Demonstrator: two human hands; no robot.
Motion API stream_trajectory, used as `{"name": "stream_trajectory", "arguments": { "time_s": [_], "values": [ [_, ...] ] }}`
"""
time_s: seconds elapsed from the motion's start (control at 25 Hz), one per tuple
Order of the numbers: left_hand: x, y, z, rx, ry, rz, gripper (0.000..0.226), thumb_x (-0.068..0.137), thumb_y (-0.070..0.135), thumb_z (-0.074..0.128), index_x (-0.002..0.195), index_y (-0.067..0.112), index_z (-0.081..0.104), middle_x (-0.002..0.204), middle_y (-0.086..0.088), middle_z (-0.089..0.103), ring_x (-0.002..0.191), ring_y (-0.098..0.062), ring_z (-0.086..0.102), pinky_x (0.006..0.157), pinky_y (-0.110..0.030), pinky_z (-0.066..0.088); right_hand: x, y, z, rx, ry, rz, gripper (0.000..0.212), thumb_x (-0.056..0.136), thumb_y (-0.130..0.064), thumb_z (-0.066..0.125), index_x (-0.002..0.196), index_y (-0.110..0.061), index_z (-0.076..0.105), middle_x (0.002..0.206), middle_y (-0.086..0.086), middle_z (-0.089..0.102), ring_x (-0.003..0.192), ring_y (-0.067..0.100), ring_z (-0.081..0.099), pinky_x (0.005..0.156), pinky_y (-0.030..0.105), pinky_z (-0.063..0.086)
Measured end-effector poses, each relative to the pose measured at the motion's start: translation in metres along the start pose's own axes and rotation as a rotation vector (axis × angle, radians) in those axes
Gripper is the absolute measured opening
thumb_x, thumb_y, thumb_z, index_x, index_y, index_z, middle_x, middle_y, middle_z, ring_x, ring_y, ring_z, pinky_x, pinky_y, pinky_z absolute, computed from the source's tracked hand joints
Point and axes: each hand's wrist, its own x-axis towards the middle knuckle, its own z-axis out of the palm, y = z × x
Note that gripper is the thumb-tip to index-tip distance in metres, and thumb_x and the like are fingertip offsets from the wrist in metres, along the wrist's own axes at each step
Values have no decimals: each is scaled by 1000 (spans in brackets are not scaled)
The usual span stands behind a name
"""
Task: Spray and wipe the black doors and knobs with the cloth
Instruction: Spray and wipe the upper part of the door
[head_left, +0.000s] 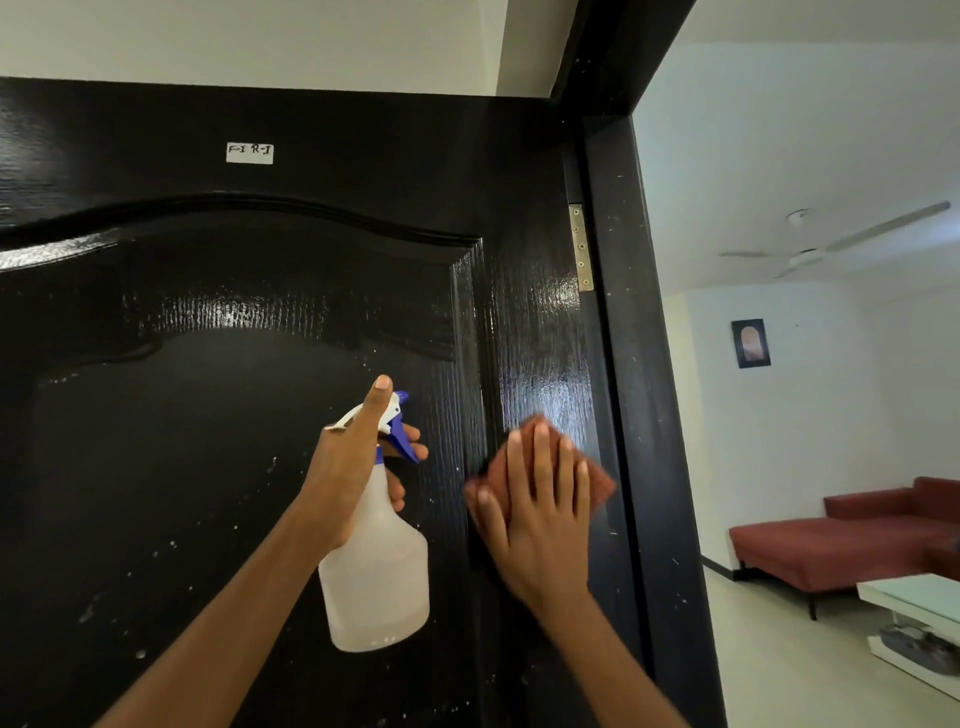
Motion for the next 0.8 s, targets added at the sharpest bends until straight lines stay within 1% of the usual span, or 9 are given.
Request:
{"name": "stream_trajectory", "arguments": {
  "time_s": [0.12, 0.24, 0.32, 0.4, 0.48, 0.56, 0.64, 0.72, 0.8],
  "values": [
    [4, 3, 1, 12, -8, -6, 73, 94, 65, 36, 101, 1, 70, 91, -17, 76, 38, -18, 56, 39, -26, 50, 100, 1, -18, 13, 50, 88, 80, 105, -66, 21, 166, -21, -2, 173, 8, -13, 159, 32, -12, 128, 53, -5],
    [8, 9, 2, 32, 23, 21, 72, 94, 65, 38, 104, 1, 69, 93, -18, 75, 39, -18, 56, 39, -26, 50, 185, -14, -34, 44, 77, 162, 79, 104, -66, 18, 166, -21, -1, 174, 10, -8, 159, 35, -9, 128, 56, -3],
    [10, 12, -7, 50, 92, 39, 71, 93, 66, 40, 103, 3, 70, 91, -16, 76, 41, -18, 56, 42, -27, 50, 206, -32, -35, 30, 71, 127, 79, 105, -65, 17, 166, -19, -1, 173, 12, -7, 159, 36, -9, 127, 56, -5],
    [12, 13, -22, 41, 160, 36, 69, 92, 68, 41, 101, 6, 70, 89, -14, 76, 43, -19, 57, 46, -29, 51, 199, -50, -30, -25, 25, -75, 79, 105, -65, 14, 166, -18, -2, 173, 10, -10, 159, 33, -12, 128, 54, -7],
    [10, 13, -43, 23, 212, 48, 68, 91, 69, 43, 99, 7, 70, 87, -13, 76, 46, -21, 58, 48, -31, 52, 174, -64, -22, -75, -45, -414, 77, 106, -64, 17, 166, -20, 1, 173, 7, -9, 159, 30, -13, 128, 54, -1],
    [7, 11, -61, 27, 241, 60, 68, 91, 69, 43, 99, 8, 70, 86, -13, 76, 48, -23, 59, 49, -32, 51, 144, -68, -13, -145, -139, -701, 73, 107, -64, 16, 166, -23, 0, 173, 5, -8, 159, 27, -14, 129, 52, -3],
    [4, 11, -78, 47, 279, 65, 70, 91, 70, 42, 99, 7, 71, 85, -12, 76, 50, -23, 59, 50, -33, 51, 140, -64, -13, -175, -178, -853, 71, 107, -64, 14, 166, -26, -1, 173, 3, -8, 159, 26, -15, 129, 48, -8],
    [2, 13, -92, 48, 295, 72, 72, 91, 71, 41, 99, 6, 71, 85, -13, 76, 51, -23, 60, 52, -34, 51, 167, -63, -18, -193, -125, -824, 69, 107, -63, 14, 166, -29, 1, 173, 2, -7, 159, 25, -13, 129, 47, -7],
    [0, 17, -102, 53, 302, 78, 73, 91, 71, 40, 98, 5, 71, 85, -13, 77, 50, -23, 59, 53, -34, 52, 207, -73, -26, -116, -33, -566, 68, 106, -62, 14, 166, -30, 6, 174, 6, -6, 160, 29, -9, 129, 51, 1]
  ]
}}
